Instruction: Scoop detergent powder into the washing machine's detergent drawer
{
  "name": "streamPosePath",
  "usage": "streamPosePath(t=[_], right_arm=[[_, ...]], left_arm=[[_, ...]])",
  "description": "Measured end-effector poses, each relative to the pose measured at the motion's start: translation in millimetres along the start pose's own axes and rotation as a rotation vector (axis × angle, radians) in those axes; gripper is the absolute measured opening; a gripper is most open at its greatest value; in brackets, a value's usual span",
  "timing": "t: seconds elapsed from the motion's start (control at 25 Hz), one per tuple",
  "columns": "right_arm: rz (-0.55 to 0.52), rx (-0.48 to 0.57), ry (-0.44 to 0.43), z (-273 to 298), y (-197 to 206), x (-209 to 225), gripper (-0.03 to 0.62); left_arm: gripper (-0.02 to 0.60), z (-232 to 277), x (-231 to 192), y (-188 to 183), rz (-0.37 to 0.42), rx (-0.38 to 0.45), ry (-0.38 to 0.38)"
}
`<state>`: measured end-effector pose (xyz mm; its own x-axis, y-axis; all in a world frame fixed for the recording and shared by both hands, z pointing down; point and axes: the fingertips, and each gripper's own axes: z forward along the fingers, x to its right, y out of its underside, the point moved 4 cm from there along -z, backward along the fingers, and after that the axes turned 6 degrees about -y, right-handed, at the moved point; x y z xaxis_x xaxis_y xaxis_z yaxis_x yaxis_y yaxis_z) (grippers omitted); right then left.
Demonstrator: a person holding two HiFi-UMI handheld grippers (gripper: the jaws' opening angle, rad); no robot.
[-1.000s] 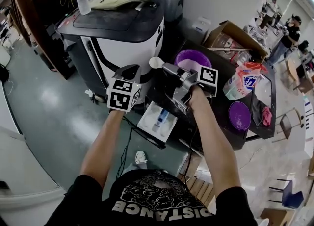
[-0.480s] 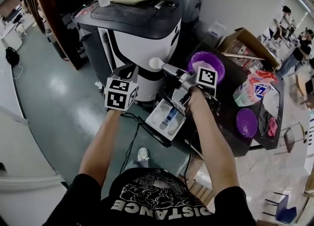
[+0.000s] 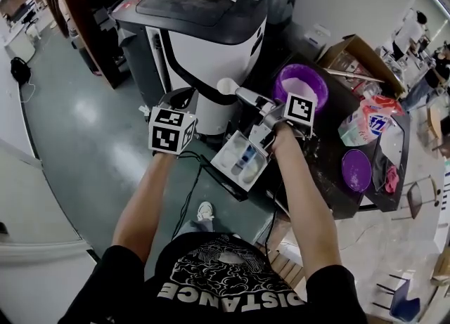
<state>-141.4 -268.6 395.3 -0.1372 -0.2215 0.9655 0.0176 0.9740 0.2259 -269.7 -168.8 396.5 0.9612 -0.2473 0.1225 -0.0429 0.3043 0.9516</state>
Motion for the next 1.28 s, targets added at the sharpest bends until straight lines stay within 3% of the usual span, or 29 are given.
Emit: streamPosePath(t=[0.48,0.72,1.12,1.28], right_arm=[[-0.042,0.02,0.036,-51.6,27.6,13.6,0.037],[-0.074,0.023,0.055,-79.2,41.9,20.1,0.037],[-0.056,0.037,0.134,-118.6,64.6,52.7,0.037],[-0.099,0.044,0.163,-119.4,68.8,63.2,0.037]], left_arm=[[0.0,-18.3,52.3,23.2,-0.061,0.028,0.109],[0.0,-23.0,71.8,33.3,-0.037,0.048,0.145],[0.0,-25.6,100.8,56.8,-0.009,0.003,0.206],[0.0,-22.6,100.8,61.4,0.013,-0.008,0.237]])
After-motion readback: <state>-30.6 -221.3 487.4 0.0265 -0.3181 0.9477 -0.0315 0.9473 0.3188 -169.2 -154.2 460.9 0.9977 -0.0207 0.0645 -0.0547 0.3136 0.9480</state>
